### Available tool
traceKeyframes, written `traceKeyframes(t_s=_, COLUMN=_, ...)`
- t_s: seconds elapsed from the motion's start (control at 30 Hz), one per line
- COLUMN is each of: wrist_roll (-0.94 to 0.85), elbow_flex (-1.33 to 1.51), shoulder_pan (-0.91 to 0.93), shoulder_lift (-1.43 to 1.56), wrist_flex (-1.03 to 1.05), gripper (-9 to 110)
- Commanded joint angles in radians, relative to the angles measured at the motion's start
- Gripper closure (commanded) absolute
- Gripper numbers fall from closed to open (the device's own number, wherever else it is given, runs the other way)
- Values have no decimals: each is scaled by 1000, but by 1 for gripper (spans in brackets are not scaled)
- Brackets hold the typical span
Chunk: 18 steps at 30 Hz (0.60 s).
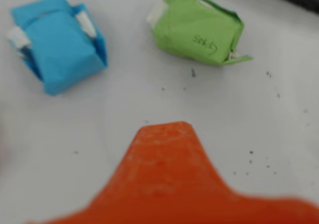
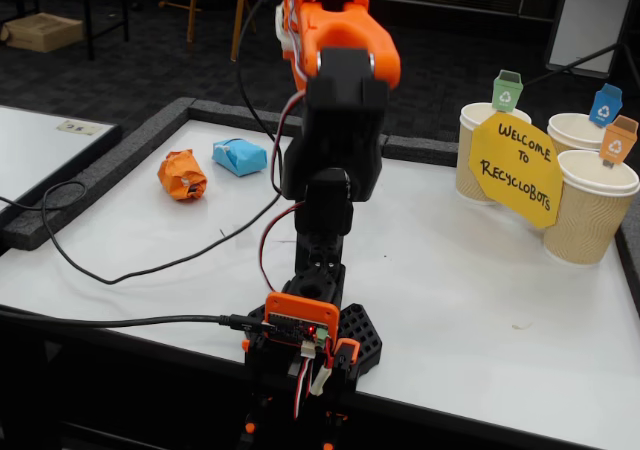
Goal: Sort rubbish by color.
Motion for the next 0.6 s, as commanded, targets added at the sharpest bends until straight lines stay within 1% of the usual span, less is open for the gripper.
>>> traceKeyframes(t_s=0.0, wrist_roll=-21, elbow_flex=-166, shoulder_pan=41, shoulder_lift=-109, wrist_flex=-97, gripper=95)
traceKeyframes(t_s=0.33, wrist_roll=-21, elbow_flex=-439, shoulder_pan=60, shoulder_lift=-457, wrist_flex=-135, gripper=94)
traceKeyframes(t_s=0.4, wrist_roll=-21, elbow_flex=-489, shoulder_pan=64, shoulder_lift=-509, wrist_flex=-127, gripper=92)
traceKeyframes(t_s=0.47, wrist_roll=-21, elbow_flex=-543, shoulder_pan=69, shoulder_lift=-561, wrist_flex=-120, gripper=87)
traceKeyframes(t_s=0.57, wrist_roll=-21, elbow_flex=-597, shoulder_pan=77, shoulder_lift=-623, wrist_flex=-141, gripper=86)
